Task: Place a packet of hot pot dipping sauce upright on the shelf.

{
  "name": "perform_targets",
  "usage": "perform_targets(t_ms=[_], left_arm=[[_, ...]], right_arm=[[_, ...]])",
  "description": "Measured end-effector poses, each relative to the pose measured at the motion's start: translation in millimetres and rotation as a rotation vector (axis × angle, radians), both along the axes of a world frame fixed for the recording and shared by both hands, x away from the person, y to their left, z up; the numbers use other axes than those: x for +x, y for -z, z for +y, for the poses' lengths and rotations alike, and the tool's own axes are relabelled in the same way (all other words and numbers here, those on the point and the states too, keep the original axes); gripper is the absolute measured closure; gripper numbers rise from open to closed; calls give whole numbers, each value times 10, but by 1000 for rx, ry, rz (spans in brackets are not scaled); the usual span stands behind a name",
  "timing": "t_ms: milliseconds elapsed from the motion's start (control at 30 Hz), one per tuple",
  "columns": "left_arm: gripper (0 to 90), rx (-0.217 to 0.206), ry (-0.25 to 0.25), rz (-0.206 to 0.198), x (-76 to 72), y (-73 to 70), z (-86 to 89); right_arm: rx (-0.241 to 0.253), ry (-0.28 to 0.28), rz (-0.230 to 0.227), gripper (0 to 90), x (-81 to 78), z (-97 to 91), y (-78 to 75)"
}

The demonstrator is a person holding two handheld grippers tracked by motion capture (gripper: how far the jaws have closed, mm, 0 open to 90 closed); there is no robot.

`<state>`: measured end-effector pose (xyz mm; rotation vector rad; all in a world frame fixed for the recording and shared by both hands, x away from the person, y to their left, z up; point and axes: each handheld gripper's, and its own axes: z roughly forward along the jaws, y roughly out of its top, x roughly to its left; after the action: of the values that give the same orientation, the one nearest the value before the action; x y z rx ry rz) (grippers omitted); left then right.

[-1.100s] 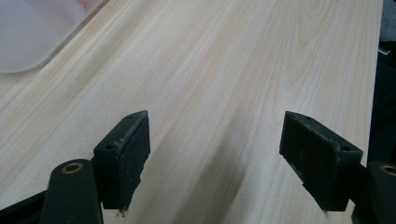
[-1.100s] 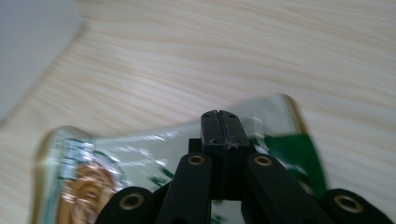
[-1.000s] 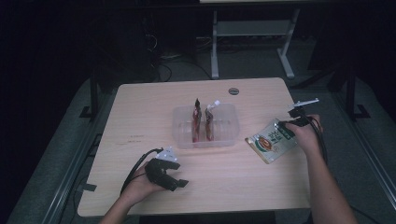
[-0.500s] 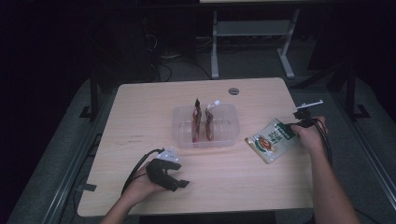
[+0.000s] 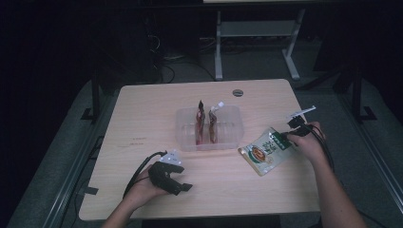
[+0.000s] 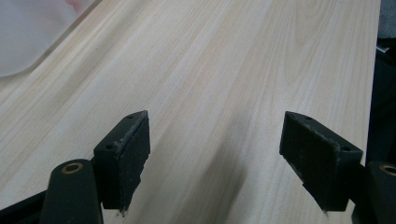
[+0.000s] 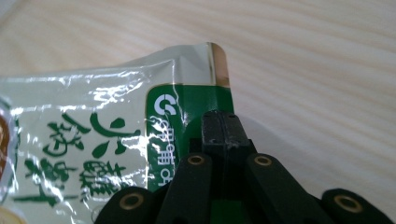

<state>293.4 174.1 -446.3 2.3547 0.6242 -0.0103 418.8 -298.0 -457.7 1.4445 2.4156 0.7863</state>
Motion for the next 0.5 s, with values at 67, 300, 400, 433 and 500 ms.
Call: perform_targets(t_ms=[67,300,400,433,500], left_arm=[[240,-2,-2,-2,-4,-6,1],[240,-7,-4,-11,-8,-23,11],[240,-6,-6,-10,-13,-27,21],[240,-7,-7,-10,-14,-29,23],[240,-9,-12,-11,-21,-34,25]], right_arm=[[7,-21,7,900,-51,56,-1],[23,-95,24,900,-185,230,-12],[31,-130,32,900,-261,319,-8],[39,-143,35,900,-286,349,-6],[48,-170,44,900,-336,413,-7]])
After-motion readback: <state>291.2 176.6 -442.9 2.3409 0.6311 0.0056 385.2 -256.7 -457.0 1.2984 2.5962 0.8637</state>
